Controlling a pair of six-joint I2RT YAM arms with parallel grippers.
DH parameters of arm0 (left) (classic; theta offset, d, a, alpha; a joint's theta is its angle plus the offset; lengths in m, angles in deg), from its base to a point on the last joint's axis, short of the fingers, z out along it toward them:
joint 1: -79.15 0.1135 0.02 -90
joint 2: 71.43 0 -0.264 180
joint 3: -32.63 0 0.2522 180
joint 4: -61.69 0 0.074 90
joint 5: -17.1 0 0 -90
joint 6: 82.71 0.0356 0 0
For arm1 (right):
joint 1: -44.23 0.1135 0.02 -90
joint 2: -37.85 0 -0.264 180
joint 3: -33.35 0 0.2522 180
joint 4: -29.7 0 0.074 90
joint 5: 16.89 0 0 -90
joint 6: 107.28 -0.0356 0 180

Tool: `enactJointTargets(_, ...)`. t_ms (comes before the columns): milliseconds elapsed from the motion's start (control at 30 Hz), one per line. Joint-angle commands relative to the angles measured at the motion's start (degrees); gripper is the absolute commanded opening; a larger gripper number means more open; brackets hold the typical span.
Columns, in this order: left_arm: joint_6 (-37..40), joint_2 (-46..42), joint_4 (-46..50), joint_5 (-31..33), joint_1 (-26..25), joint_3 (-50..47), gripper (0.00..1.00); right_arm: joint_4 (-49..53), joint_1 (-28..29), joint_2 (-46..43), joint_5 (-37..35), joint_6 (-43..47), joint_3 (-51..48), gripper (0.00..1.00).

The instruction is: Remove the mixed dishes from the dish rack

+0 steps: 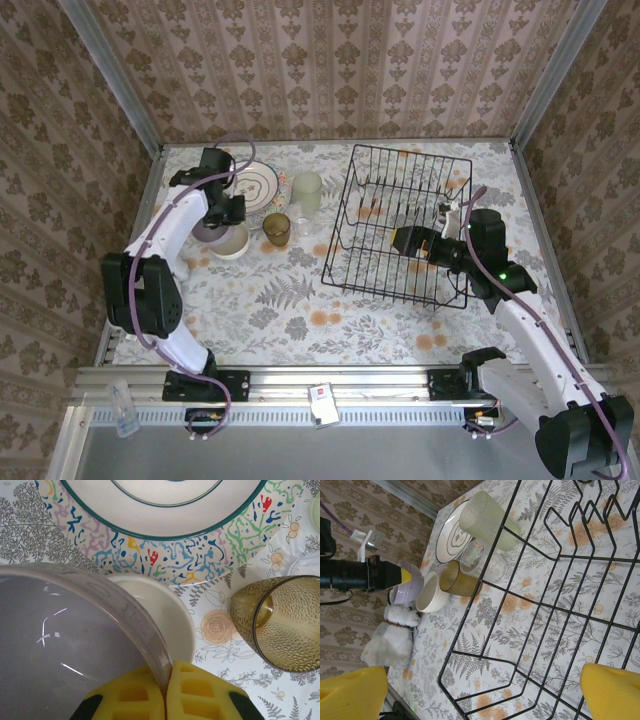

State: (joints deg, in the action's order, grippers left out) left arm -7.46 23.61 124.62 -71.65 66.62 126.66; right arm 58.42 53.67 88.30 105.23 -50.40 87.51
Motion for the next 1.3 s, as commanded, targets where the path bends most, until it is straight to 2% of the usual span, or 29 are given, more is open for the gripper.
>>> enactJointTargets(0,1.05,0.83,-1.06,2.73,-1.04,2.48,0.0,0.13,0.67,-0.67,-0.57,0.45,-0.5,1.0)
enactJointTargets(1267,-1.72,3.91,-4.89,5.51,-4.69,-4.52,0.0,-0.81,1.38,0.11,-2.15,-0.5,-1.91,1.0)
